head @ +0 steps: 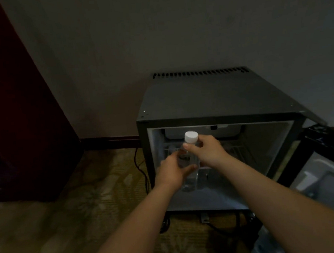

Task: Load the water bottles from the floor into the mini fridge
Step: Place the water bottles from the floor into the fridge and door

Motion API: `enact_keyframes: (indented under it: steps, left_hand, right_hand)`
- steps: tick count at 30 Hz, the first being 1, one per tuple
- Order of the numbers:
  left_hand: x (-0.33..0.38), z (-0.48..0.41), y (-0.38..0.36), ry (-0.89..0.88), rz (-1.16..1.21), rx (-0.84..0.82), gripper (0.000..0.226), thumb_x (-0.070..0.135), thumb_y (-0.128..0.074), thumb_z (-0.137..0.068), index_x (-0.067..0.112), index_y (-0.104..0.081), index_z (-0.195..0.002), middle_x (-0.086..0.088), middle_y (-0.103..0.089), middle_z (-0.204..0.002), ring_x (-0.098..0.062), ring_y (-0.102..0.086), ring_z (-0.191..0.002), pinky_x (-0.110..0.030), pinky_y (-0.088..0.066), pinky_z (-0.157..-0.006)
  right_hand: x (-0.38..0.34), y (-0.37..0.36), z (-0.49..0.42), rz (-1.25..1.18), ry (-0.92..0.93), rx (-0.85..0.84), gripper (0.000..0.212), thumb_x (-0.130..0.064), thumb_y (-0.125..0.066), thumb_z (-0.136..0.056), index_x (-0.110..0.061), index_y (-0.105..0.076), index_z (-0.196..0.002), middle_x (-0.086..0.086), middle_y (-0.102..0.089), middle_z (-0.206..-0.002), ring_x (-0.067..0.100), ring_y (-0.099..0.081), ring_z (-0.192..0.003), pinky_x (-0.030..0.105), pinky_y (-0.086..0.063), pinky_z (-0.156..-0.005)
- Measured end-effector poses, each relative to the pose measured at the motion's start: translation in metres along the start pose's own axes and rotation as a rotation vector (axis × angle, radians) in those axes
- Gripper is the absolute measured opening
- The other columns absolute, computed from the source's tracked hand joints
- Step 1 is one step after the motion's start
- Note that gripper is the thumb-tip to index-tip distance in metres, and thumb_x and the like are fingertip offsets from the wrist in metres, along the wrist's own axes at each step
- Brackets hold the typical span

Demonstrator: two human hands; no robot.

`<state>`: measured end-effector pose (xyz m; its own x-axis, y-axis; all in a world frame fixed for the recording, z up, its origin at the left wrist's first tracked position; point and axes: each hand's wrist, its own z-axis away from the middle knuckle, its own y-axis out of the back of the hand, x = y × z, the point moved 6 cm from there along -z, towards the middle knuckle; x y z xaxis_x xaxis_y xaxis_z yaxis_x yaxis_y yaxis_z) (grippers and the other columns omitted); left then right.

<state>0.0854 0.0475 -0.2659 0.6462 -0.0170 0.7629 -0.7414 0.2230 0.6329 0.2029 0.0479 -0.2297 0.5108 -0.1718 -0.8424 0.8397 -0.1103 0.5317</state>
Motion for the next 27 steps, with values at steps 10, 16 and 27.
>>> enact_keyframes:
  steps: [10, 16, 27]
  left_hand:
    - [-0.029, -0.041, -0.006, 0.116, 0.151, 0.056, 0.033, 0.017, -0.064, -0.085, 0.009, -0.061, -0.117, -0.011, -0.066, -0.116, -0.024, -0.06, -0.111, -0.032, -0.048, -0.096]
    - [-0.037, -0.061, -0.012, 0.102, 0.23, 0.006, 0.048, 0.002, -0.053, -0.088, 0.008, -0.044, -0.135, -0.016, -0.052, -0.135, -0.029, -0.047, -0.128, -0.031, -0.037, -0.107]
    - [-0.046, -0.093, -0.019, 0.197, 0.067, -0.056, 0.055, 0.018, -0.032, -0.101, 0.013, -0.008, -0.149, -0.008, -0.012, -0.158, -0.02, -0.015, -0.146, -0.025, -0.01, -0.116]
  right_hand:
    - [0.009, -0.017, -0.043, -0.207, -0.054, 0.144, 0.031, -0.029, -0.066, -0.085, -0.015, -0.063, -0.112, 0.008, -0.066, -0.115, 0.025, -0.06, -0.111, 0.041, -0.048, -0.098]
    - [0.013, -0.034, -0.07, -0.177, -0.134, 0.175, 0.043, -0.033, -0.067, -0.083, -0.007, -0.061, -0.117, 0.016, -0.061, -0.123, 0.031, -0.055, -0.118, 0.041, -0.043, -0.103]
    - [0.007, -0.056, -0.098, 0.025, -0.081, -0.032, 0.067, -0.032, -0.056, -0.091, -0.008, -0.026, -0.146, 0.01, -0.027, -0.155, 0.024, -0.025, -0.143, 0.023, -0.015, -0.113]
